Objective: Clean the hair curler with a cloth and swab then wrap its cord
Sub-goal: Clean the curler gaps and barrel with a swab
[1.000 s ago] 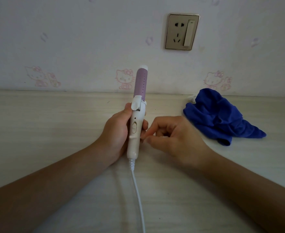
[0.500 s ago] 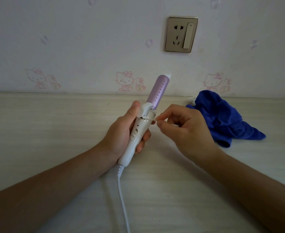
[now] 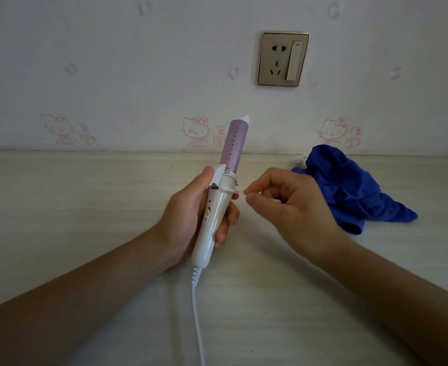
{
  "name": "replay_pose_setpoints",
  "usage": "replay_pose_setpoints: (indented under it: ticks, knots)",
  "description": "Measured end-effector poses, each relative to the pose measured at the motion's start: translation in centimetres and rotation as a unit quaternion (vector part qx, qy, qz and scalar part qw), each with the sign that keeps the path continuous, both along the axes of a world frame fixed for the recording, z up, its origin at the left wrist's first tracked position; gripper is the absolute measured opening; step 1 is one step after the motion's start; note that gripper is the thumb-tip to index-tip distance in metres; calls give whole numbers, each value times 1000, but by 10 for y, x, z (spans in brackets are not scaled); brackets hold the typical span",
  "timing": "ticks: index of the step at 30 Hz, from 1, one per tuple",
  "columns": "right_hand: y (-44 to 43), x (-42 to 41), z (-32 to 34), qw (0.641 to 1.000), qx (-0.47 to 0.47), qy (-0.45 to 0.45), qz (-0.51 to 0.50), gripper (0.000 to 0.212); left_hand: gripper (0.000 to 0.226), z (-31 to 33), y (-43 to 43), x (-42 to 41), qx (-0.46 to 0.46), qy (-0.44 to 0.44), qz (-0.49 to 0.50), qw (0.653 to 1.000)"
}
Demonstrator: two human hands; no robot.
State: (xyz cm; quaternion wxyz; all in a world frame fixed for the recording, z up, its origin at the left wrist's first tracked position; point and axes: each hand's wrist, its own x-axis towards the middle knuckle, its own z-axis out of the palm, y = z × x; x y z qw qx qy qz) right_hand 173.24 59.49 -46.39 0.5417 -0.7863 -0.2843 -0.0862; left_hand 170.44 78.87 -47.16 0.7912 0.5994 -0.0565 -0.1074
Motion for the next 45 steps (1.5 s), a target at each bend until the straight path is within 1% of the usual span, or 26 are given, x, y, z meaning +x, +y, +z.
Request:
replay_pose_setpoints:
  ticks: [2,5,9,13,17,20,23,24,27,28,30,32,36,38,40,43,45]
  knots:
    - [4,-1,-1,1000,-4,-6,-5,13,65,0,0,0,8,-3,-16,1000]
    - [1,7,2,999,21,3,-30,14,67,2,1,2,19,-8,-19,1000]
    - [7,-3,-2,999,-13,9,31,17,63,0,0,1,6,-8,-14,1000]
    - [3,4,2,1000,22,11,-16,17,68,1,2,2,16,-8,-8,1000]
    - [5,-2,1,1000,-20,5,17,18,61,2,-3,1,-4,1,-2,1000]
    - [4,0,4,1000,-14,0,4,18,61,3,-4,1,-16,12,4,1000]
    - [3,-5,3,997,-33,15,63,17,63,5,-7,0,-9,24,10,1000]
    - [4,-7,1,996,-31,15,77,17,63,5,-6,-1,-9,28,14,999]
    - [8,-8,-3,999,-3,7,46,20,64,3,-2,-3,-27,39,27,999]
    - [8,-9,-4,998,2,16,53,21,66,2,-2,-3,-28,43,33,998]
    - [10,-14,-4,994,-15,30,106,20,68,1,-3,-3,-22,47,41,998]
    - [13,-18,-3,990,-43,21,136,16,68,2,-5,-1,-23,45,51,997]
    - [11,-14,-2,995,-40,-35,90,18,66,5,-4,2,-32,40,77,996]
    - [12,-17,-5,993,-63,-34,95,12,66,3,-5,1,-38,49,79,995]
    - [13,-19,-6,988,-87,-27,125,9,66,1,-7,-2,-40,59,84,994]
    - [11,-17,-2,987,-89,-25,133,11,65,5,-12,-2,-31,52,102,993]
    - [10,-16,0,987,-91,-29,125,7,63,8,-15,-1,-41,43,117,991]
